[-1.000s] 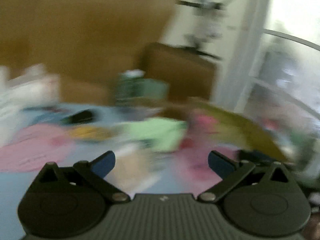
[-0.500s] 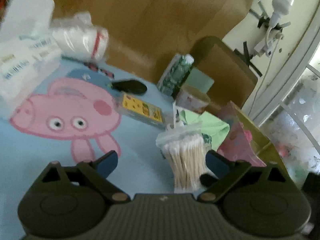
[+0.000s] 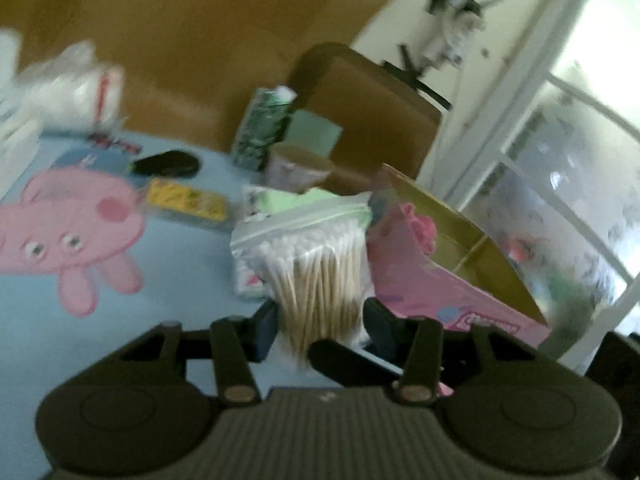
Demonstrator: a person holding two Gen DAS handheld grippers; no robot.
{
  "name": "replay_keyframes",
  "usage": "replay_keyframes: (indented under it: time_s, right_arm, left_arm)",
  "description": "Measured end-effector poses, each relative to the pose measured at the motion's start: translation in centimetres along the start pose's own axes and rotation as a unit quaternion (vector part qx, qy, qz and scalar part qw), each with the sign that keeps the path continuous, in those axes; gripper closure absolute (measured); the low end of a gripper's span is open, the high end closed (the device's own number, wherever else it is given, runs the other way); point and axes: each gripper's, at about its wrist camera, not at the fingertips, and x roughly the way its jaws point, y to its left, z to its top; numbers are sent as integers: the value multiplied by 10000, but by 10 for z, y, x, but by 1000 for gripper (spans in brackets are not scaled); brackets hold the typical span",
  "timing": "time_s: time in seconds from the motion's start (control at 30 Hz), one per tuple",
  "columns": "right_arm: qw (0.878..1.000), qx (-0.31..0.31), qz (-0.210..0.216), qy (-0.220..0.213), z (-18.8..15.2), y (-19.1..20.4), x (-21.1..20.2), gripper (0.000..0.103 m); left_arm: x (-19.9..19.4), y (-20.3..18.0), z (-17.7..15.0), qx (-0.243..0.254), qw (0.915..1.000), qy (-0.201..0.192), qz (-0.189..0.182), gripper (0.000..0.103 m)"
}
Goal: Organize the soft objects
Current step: 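Grasp the bag of cotton swabs with the left gripper, then drop the cotton swab bag into the pink tin with the left gripper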
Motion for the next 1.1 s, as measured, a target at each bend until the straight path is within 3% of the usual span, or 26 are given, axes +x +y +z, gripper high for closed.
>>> replay_keyframes:
  time_s: [0.2,0.37,0.4,0.47,0.5,0.57,0.73,0.87,0.97,1.1]
  right_arm:
    - [9965,346,-582,-486,11,-37,-25,64]
    - [9859,733,-1148,-968,24,-82,-43,64]
    - [9832,849,-1253,-1022,25,-94,-45,64]
    - [9767,1017,-1511,-1134,26,-113,-45,62]
    - [9731,1067,-1684,-1153,26,-122,-44,61]
    - [9630,1258,-2117,-1093,24,-139,-40,46]
    - [9530,1396,-2350,-1308,11,-149,-58,43]
    - [9519,1415,-2300,-1449,3,-138,-68,44]
    - [9574,1249,-2141,-1484,1,-120,-70,44]
    - [9759,870,-1556,-1258,7,-90,-56,44]
  left_arm:
    - [38,-58,21,566,9979,113,-299,57]
    - [83,-118,41,1082,9923,225,-562,55]
    - [94,-125,44,1115,9917,277,-576,51]
    - [114,-140,48,1196,9914,291,-434,22]
    - [121,-146,48,1241,9918,189,-255,17]
    - [125,-152,43,1338,9910,63,-63,16]
    - [106,-136,28,1329,9911,-35,-21,16]
    - [76,-110,16,1262,9919,-137,78,16]
    - [46,-82,5,1186,9924,-265,199,16]
    - [17,-36,-7,1007,9918,-391,690,16]
